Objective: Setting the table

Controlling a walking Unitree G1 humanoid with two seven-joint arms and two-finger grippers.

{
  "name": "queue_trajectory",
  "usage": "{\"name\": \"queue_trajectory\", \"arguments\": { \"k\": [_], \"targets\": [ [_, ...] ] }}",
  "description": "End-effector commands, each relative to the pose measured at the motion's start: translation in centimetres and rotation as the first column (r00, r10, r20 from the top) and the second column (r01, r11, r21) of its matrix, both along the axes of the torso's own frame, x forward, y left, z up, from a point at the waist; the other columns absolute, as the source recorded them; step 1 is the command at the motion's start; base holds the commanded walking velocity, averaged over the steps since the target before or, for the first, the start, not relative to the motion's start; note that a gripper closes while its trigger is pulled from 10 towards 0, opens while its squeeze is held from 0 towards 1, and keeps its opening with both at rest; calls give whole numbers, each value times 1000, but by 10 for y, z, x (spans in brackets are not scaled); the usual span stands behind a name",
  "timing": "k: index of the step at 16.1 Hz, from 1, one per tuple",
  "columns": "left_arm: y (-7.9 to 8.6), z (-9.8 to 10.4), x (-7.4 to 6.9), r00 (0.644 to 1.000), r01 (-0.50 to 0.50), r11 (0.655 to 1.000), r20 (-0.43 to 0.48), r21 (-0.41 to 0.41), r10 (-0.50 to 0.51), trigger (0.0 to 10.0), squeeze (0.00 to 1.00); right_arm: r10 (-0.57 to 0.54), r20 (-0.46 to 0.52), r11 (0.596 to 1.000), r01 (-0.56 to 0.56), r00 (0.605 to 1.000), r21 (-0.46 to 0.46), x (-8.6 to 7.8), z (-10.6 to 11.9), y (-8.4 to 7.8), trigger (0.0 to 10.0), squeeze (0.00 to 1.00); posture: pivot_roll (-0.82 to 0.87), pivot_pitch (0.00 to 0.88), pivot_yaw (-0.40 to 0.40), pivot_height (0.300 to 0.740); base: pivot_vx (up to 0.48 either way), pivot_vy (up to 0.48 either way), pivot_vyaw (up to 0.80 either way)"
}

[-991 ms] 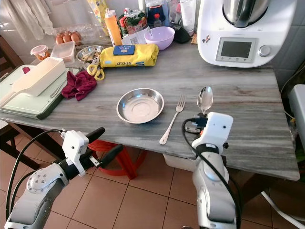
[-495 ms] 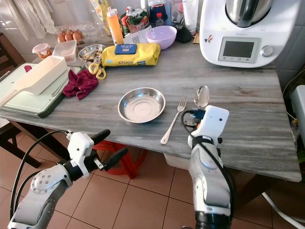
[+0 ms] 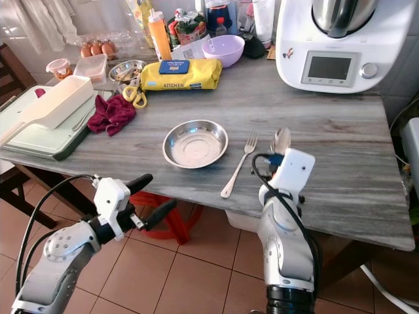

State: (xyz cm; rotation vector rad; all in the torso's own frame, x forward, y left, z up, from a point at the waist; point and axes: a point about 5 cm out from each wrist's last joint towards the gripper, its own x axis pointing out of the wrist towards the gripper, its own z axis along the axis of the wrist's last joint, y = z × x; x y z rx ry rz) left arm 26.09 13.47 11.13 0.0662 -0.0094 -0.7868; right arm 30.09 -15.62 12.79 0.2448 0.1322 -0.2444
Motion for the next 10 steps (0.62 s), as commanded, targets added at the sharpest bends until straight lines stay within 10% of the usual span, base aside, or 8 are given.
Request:
{"name": "queue_trajectory", "arguments": {
  "k": [1,10],
  "targets": [
    [2,-1,0,1000,-9,1000,0,18,9,10000,0,-7,-23,999,8,1000,33,-3,-8,4,10000,0,-86,116,151,740,0,0,0],
    [0,-2,-1,1000,6,1000,-4,23,-6,10000,0,-5,10,998,4,1000,68,18,-1,14,10000,0,-79,117,152,740,0,0,0]
  ]
}}
